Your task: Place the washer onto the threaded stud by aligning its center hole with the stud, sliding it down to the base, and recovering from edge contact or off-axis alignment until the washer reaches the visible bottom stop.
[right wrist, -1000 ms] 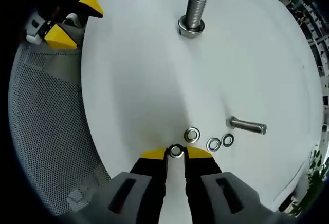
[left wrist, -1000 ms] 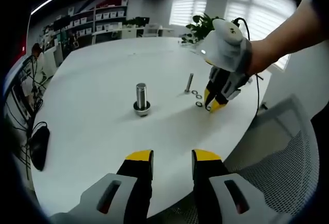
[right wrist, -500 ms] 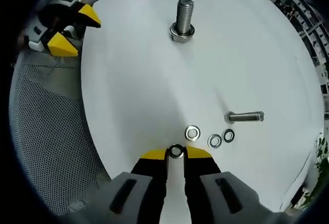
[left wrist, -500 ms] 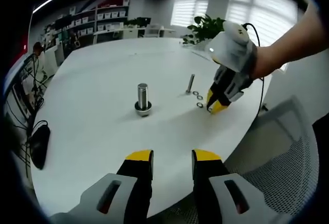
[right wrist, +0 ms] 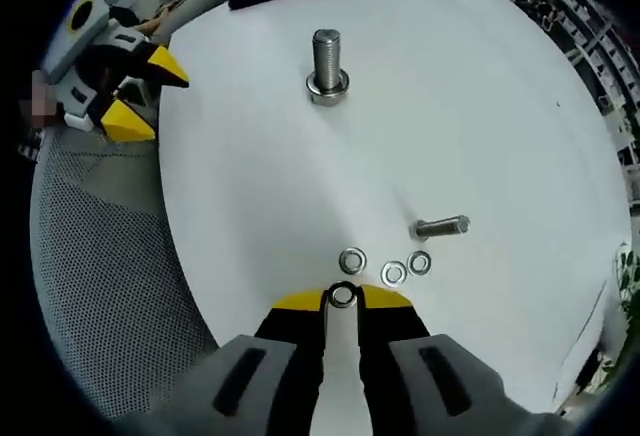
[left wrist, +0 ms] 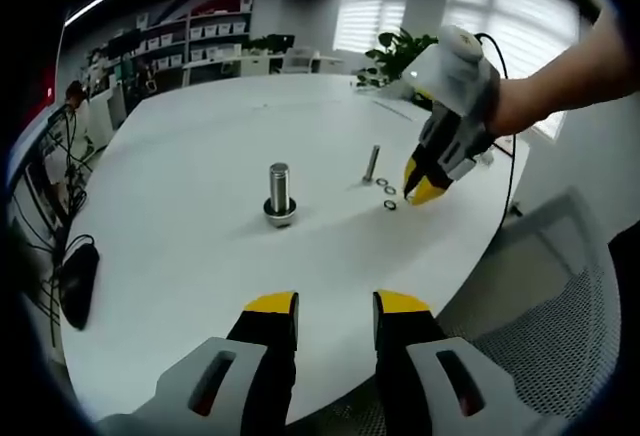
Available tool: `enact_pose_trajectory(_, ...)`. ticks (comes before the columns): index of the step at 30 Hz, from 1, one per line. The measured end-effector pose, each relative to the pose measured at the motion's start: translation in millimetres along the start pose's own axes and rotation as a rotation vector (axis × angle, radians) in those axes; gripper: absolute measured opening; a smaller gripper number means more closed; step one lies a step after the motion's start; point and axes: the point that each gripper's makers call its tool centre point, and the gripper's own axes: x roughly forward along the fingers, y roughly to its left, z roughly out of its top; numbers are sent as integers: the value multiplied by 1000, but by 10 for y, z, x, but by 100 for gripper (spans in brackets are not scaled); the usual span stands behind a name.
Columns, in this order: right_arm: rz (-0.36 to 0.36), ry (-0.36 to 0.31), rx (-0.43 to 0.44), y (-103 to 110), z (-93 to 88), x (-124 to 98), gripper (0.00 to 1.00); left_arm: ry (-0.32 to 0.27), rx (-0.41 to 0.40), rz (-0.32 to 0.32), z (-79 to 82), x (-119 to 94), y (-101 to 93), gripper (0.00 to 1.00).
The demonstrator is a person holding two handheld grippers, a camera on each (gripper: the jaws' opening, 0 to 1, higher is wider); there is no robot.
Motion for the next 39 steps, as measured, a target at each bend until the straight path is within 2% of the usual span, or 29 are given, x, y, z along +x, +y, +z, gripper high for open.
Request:
enact_pose_trajectory(6,-8,-28,41,-158,87,-105,13,-2,2,-1,7,-6,-3,28)
enact_pose_trajectory(19,-49,-60,38,-424,251,-314,13,-5,3,-2,13,-7,-8,28)
enact_pose_trajectory(33,-68,-77,-29,-519,464,-378,13,-8,2,4,18,-13,1,28)
enact_pose_trajectory(39,-64,-60,-50,-524,461,-332,13,-7,-1,7,11,-8,9,28)
